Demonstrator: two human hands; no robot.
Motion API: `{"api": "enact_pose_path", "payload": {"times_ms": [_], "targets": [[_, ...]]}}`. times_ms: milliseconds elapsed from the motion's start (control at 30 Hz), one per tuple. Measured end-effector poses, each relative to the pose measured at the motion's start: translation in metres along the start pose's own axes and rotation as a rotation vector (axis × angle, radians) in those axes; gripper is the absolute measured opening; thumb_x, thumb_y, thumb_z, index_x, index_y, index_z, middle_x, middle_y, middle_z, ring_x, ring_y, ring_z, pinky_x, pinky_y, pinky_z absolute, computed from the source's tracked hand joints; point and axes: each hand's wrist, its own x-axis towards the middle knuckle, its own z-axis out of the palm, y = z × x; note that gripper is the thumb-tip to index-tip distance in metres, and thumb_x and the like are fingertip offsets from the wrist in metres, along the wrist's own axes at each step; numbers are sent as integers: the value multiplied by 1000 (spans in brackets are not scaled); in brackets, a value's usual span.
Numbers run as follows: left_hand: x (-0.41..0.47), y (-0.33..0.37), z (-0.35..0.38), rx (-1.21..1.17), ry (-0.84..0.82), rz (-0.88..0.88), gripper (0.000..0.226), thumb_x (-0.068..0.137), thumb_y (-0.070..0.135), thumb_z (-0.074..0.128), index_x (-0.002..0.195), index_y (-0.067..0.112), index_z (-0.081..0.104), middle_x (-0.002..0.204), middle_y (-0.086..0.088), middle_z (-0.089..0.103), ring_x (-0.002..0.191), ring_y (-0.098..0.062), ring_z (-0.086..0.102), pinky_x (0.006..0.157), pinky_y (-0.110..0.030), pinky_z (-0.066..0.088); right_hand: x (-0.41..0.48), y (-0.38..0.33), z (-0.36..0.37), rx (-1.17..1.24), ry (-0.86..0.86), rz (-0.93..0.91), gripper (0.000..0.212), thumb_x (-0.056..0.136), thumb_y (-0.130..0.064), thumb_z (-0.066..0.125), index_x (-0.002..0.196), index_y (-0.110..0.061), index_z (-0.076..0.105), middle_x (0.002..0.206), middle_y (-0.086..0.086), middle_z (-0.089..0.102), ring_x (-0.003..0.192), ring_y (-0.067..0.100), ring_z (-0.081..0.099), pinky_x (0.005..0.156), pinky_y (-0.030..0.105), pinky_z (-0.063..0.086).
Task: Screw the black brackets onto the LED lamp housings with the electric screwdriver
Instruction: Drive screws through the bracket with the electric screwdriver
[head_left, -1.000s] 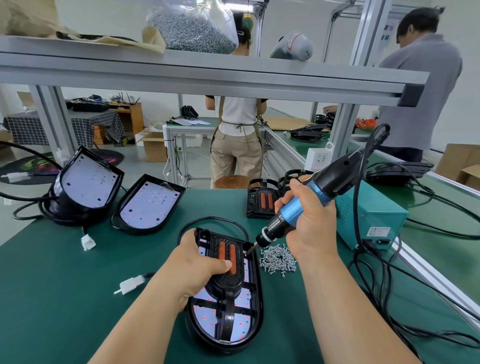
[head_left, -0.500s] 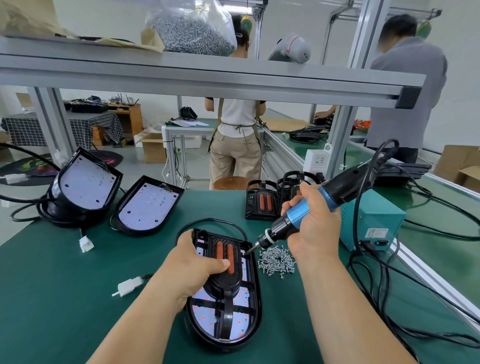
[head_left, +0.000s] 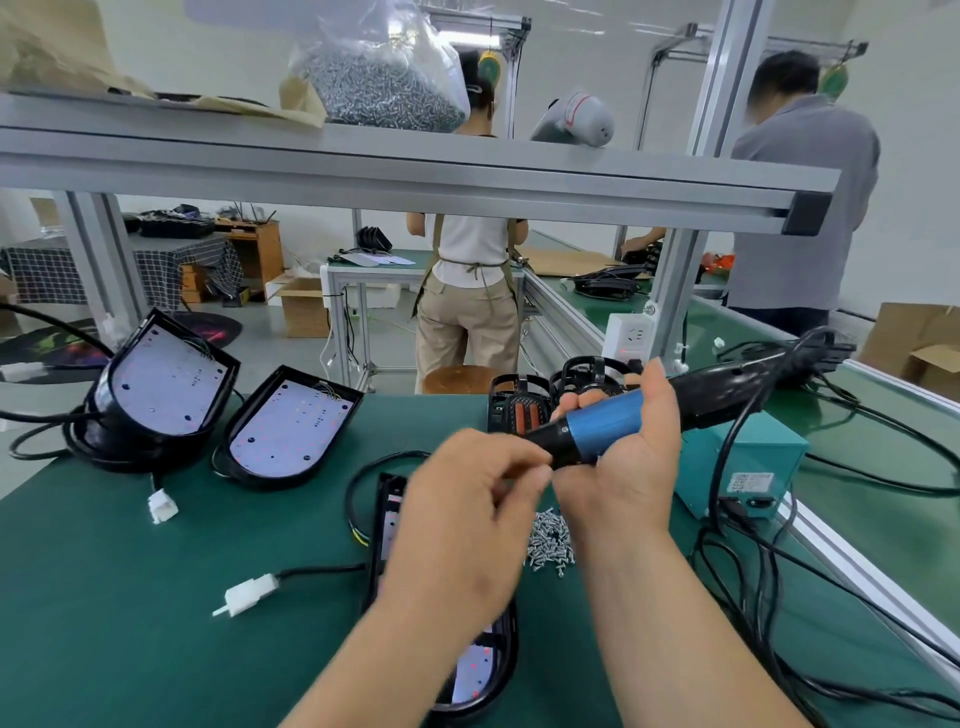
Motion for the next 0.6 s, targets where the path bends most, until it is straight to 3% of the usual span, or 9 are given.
{"api": "enact_pose_path", "payload": {"times_ms": [167, 300, 400, 500, 600], "targets": [[-3, -1, 12, -55, -20, 42, 18, 88, 18, 68, 95, 34, 73, 78, 22, 59, 83, 6, 55, 73, -4, 39, -10, 13, 4, 18, -43, 100, 43, 75, -47, 74, 86, -12, 51, 59, 2, 51, 55, 19, 54, 68, 31, 51], [1, 0, 8, 9, -57, -27, 15, 92, 21, 65, 91, 30, 77, 79, 14, 62, 91, 1, 53, 75, -5, 38, -15, 17, 2, -44, -131, 99, 35, 62, -50, 74, 57, -16, 65, 58, 1, 55, 52, 16, 54, 57, 26, 48], [3, 1, 7, -51, -101, -143, 21, 92, 19, 64, 75, 26, 74, 72, 6, 68, 77, -5, 58, 65, -10, 43, -21, 20, 3, -101, -181, 80, 30, 64, -48, 71, 46, -23, 66, 61, 1, 57, 53, 15, 54, 55, 26, 46], [5, 1, 5, -213, -78, -313, 30, 89, 20, 70, 63, 35, 70, 67, 19, 70, 59, 5, 60, 57, -7, 43, -26, 23, 4, -214, -194, 31, 28, 71, -41, 76, 78, -15, 68, 69, 7, 57, 62, 21, 51, 64, 33, 42], [3, 3, 7, -256, -5, -363, 30, 84, 24, 73, 57, 37, 69, 60, 20, 69, 56, 7, 59, 56, -7, 43, -28, 27, 5, -235, -202, 63, 57, 71, -43, 70, 111, -7, 50, 82, 15, 50, 78, 31, 42, 74, 43, 38]]}}
